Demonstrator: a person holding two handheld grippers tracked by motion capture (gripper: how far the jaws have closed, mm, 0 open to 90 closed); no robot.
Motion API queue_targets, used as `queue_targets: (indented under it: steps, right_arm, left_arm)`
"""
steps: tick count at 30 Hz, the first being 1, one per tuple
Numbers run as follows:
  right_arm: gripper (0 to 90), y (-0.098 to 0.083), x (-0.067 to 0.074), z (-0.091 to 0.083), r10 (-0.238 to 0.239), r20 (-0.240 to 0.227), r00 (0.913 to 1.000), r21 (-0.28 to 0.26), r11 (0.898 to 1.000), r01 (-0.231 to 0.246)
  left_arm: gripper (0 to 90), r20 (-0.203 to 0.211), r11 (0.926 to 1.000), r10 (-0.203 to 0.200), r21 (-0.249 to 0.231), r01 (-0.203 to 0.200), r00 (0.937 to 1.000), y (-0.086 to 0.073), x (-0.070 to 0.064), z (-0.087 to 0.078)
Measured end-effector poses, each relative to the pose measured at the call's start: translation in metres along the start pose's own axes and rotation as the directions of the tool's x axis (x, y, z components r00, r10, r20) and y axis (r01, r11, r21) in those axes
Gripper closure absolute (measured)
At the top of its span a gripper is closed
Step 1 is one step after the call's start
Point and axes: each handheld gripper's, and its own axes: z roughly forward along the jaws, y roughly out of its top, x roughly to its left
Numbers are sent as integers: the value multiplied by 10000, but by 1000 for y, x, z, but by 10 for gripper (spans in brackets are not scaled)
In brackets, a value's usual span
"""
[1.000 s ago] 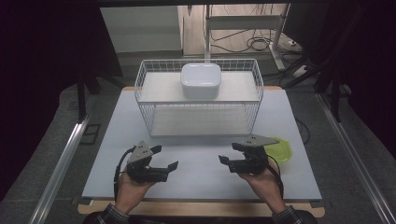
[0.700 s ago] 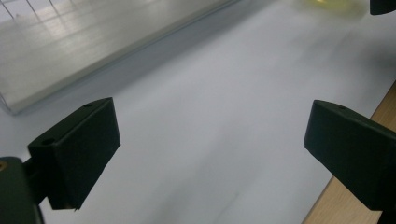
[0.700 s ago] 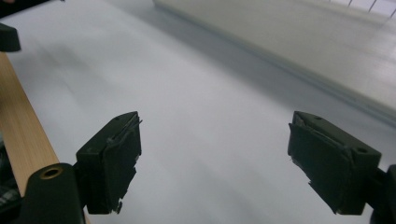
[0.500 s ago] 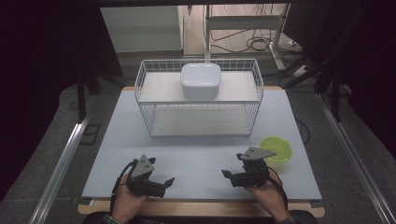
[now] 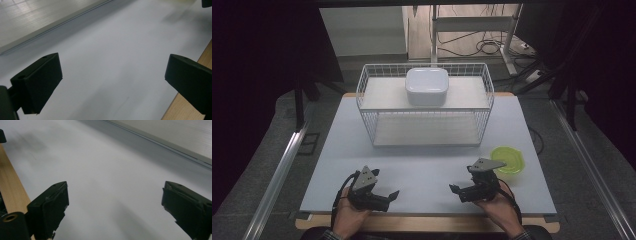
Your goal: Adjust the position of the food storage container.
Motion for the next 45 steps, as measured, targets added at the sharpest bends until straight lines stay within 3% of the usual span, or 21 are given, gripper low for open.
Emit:
queue_targets:
  steps: [5,6,7,9,11,13,18,24,27,29,31,33,37,38,39,43,45]
  right_arm:
    - [64,2,0,-3,30,24,10000,27,10000,-30]
    - [135,3,-1,-6,56,239,9997,-45,10000,-54]
    - [135,3,-1,-6,56,239,9997,-45,10000,-54]
    - [228,4,-4,-11,188,331,9993,-17,9998,-187]
    - [388,6,-10,-20,274,666,9974,-52,9996,-271]
    - [430,6,-12,-22,274,786,9965,-74,9996,-269]
    - [684,8,-24,-39,339,1297,9910,-158,9994,-321]
    - [850,6,-48,-59,932,2082,9736,-547,9950,-836]
    - [895,4,-62,-70,1237,2565,9586,-825,9910,-1058]
    - [897,1,-73,-77,1556,2971,9421,-943,9866,-1332]
    - [898,-2,-82,-83,1816,3177,9306,-1064,9821,-1553]
    - [897,-6,-94,-90,2110,3472,9137,-1206,9763,-1796]
    - [898,-13,-111,-95,2497,3753,8926,-1403,9672,-2115]
    - [897,-17,-119,-95,2625,3957,8801,-1388,9644,-2252]
    - [897,-17,-119,-95,2625,3957,8801,-1388,9644,-2252]
    - [897,-26,-138,-94,2850,4392,8520,-1281,9585,-2546]
    - [897,-27,-140,-94,2874,4434,8490,-1258,9578,-2586]
  left_arm:
    - [11,1,10000,14,34,-14,10000,0,0,0]
    - [12,11,10000,4,48,-4,10000,0,0,1]
    - [12,11,10000,1,56,-1,10000,0,0,1]
    - [12,-7,9999,24,105,-24,10000,0,0,1]
    - [13,-4,9999,0,146,0,10000,-1,1,2]
    - [14,5,9998,8,183,-8,10000,-1,1,2]
    - [16,42,9997,2,229,-3,10000,-1,1,3]
    - [18,66,9994,-14,354,12,10000,-2,1,4]
    - [20,84,9994,-32,347,29,10000,-2,1,4]
    - [20,102,9994,-53,337,50,9999,-2,1,4]
    - [20,115,9994,-86,327,82,9999,-2,1,4]
    - [21,140,9994,-126,325,121,9998,-2,2,4]
    - [21,175,9992,-192,342,185,9997,-2,3,5]
    - [22,187,9992,-197,362,190,9996,-2,3,5]
    - [22,187,9992,-197,362,190,9996,-2,3,5]
    - [23,208,9990,-210,403,202,9996,-3,3,6]
    - [23,234,9988,-231,436,220,9995,-3,4,6]
